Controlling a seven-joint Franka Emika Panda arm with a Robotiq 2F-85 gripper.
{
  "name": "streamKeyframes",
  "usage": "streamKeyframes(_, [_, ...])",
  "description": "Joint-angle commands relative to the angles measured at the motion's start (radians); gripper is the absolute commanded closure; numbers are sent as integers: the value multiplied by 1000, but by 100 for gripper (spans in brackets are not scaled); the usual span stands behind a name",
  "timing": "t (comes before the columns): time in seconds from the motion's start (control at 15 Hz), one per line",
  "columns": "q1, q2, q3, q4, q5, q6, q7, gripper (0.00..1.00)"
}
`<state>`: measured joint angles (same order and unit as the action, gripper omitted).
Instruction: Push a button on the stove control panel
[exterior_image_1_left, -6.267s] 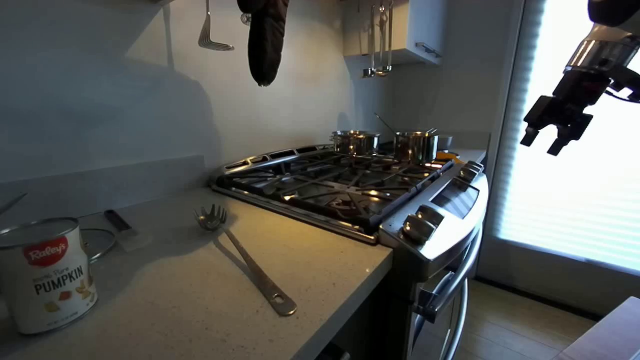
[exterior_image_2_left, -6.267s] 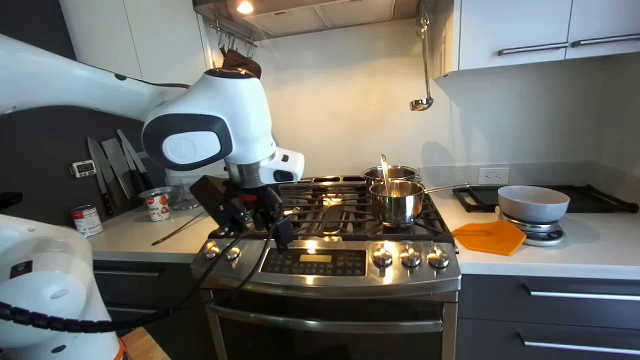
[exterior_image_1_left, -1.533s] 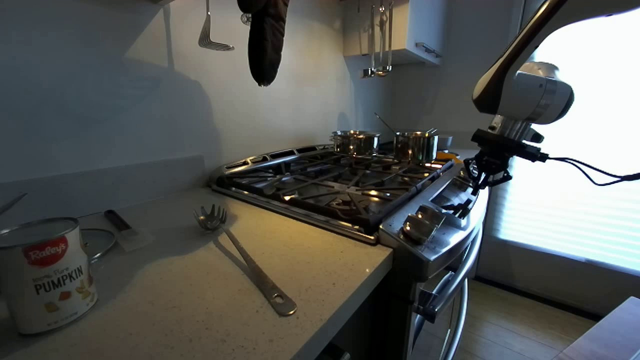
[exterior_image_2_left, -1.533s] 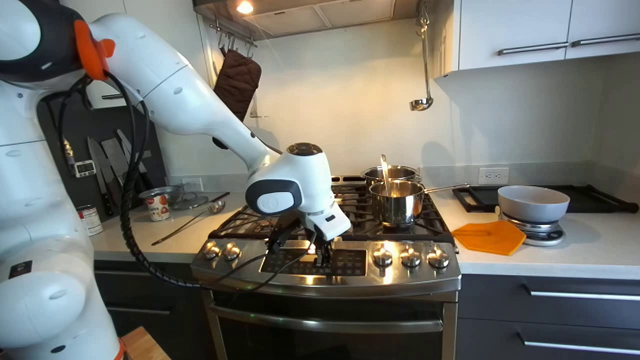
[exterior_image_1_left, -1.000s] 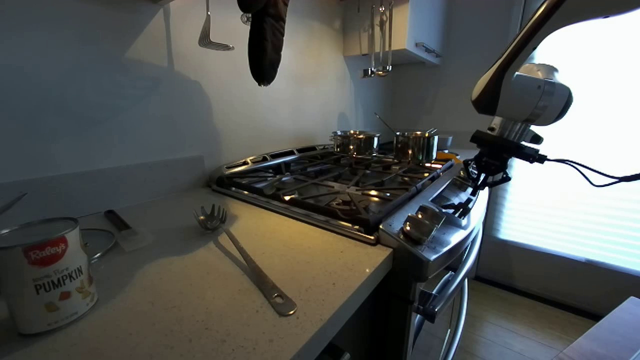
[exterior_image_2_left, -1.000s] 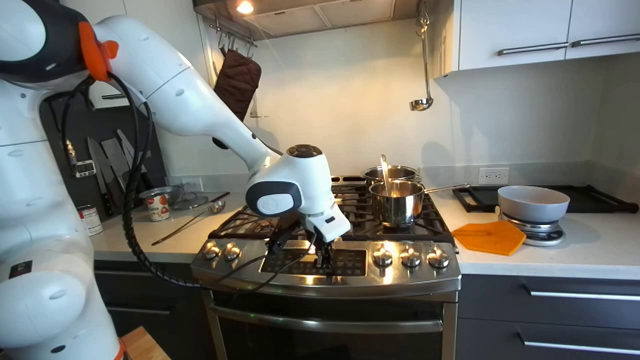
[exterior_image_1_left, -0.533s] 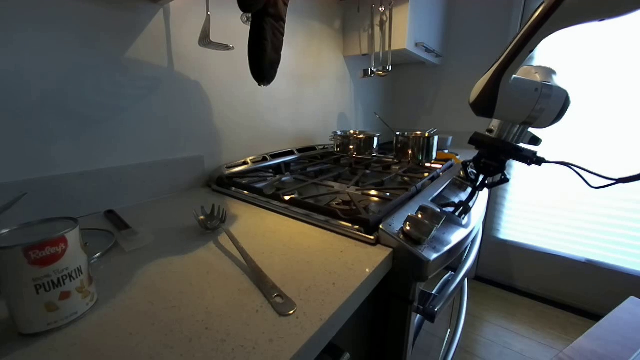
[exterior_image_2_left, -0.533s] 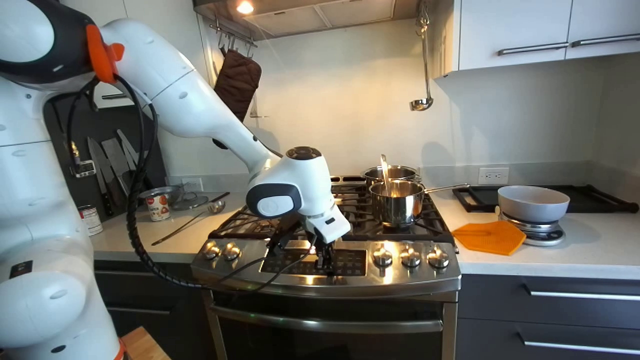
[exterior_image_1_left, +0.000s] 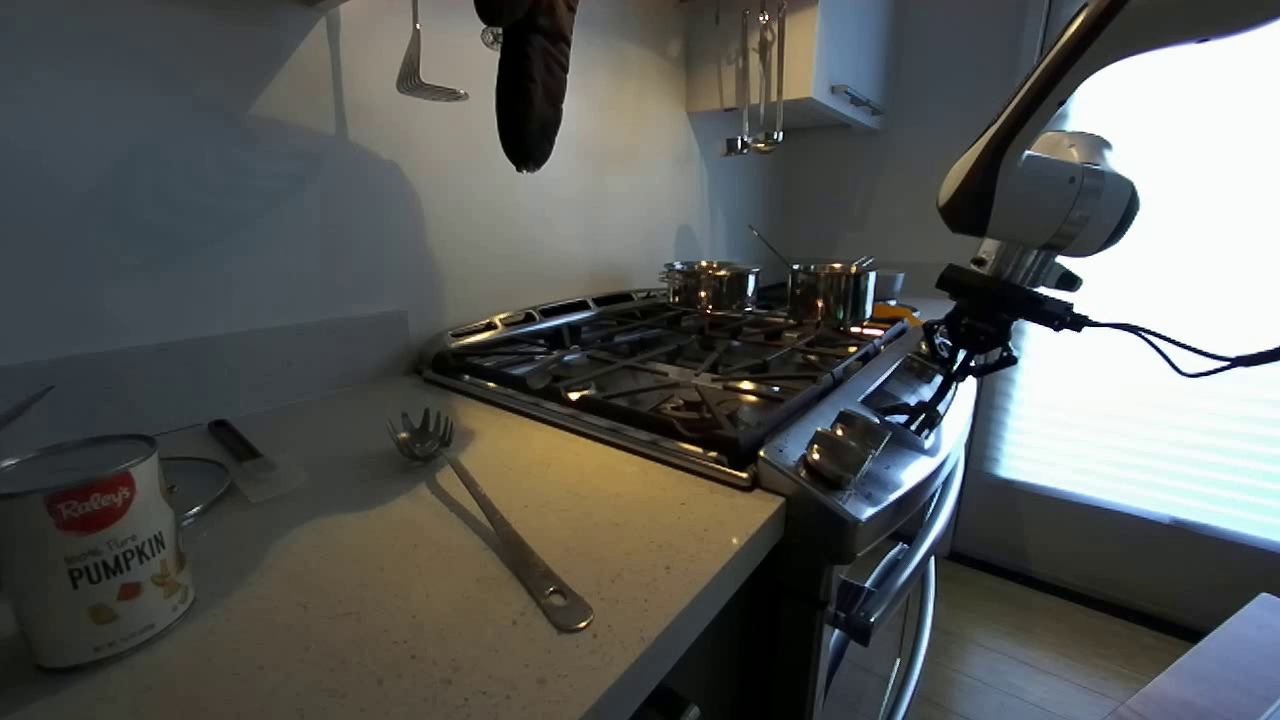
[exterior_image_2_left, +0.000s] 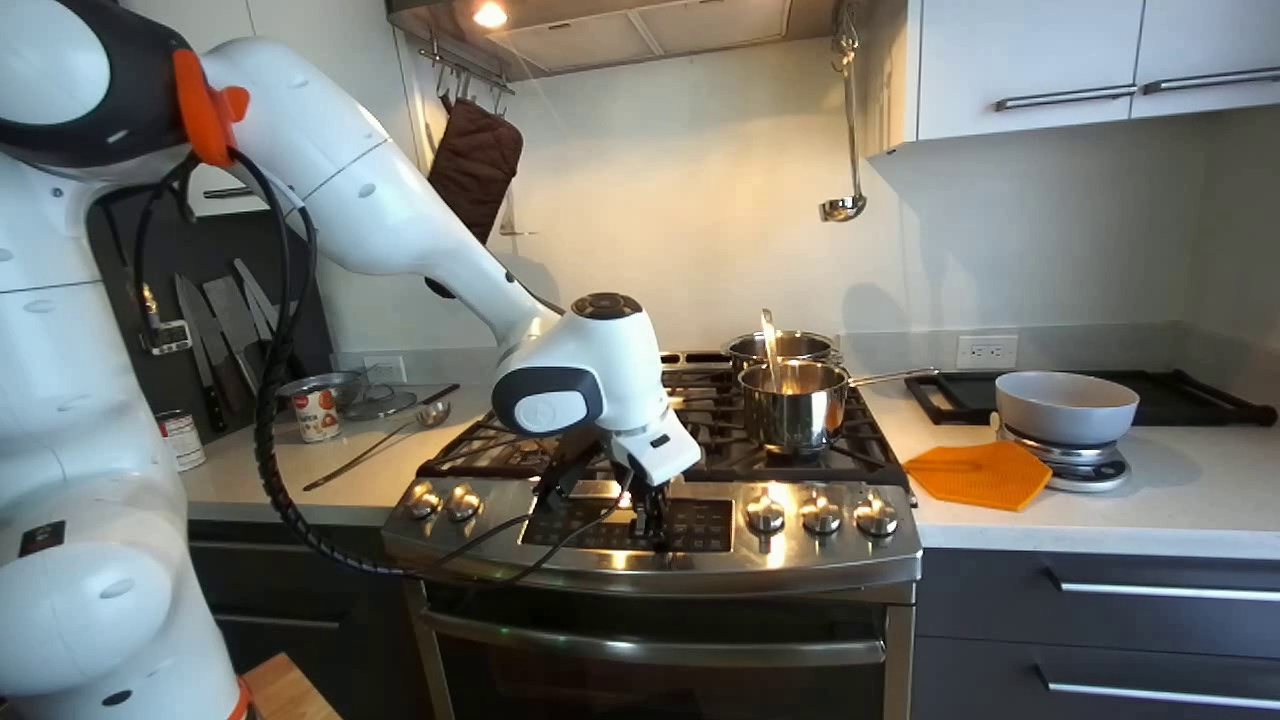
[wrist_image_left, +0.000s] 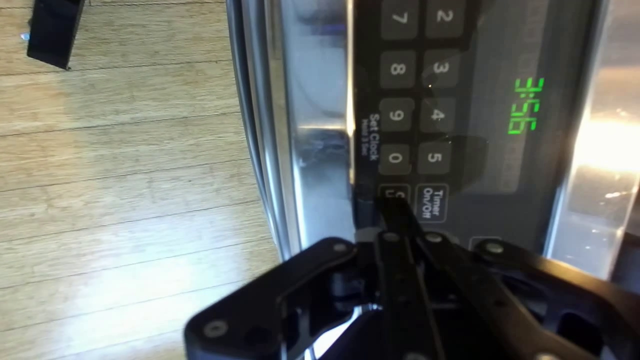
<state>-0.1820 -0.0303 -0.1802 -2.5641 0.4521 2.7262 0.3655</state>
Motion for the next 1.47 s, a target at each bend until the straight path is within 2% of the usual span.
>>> streamKeyframes(0.0, [18, 47, 17, 11, 10, 28, 14, 100])
streamKeyframes(0.4, [-10, -78, 1, -53, -136, -17, 98, 100])
streamKeyframes(0.73, [-48, -264, 23, -152, -302, -55, 117, 100])
streamKeyframes(0.8, [-54, -315, 27, -173, -336, -119, 71, 74])
streamKeyframes(0.87, [-48, -361, 26, -185, -340, -193, 22, 73])
streamKeyframes(0.93, [-54, -406, 35, -205, -366, -254, 8, 68])
streamKeyframes(1.13, [-61, -531, 53, -242, -427, -447, -78, 44])
streamKeyframes(1.2, [-63, -521, 58, -181, -453, -525, -108, 37])
streamKeyframes(1.4, [-81, -644, 72, -194, -556, -660, -203, 15])
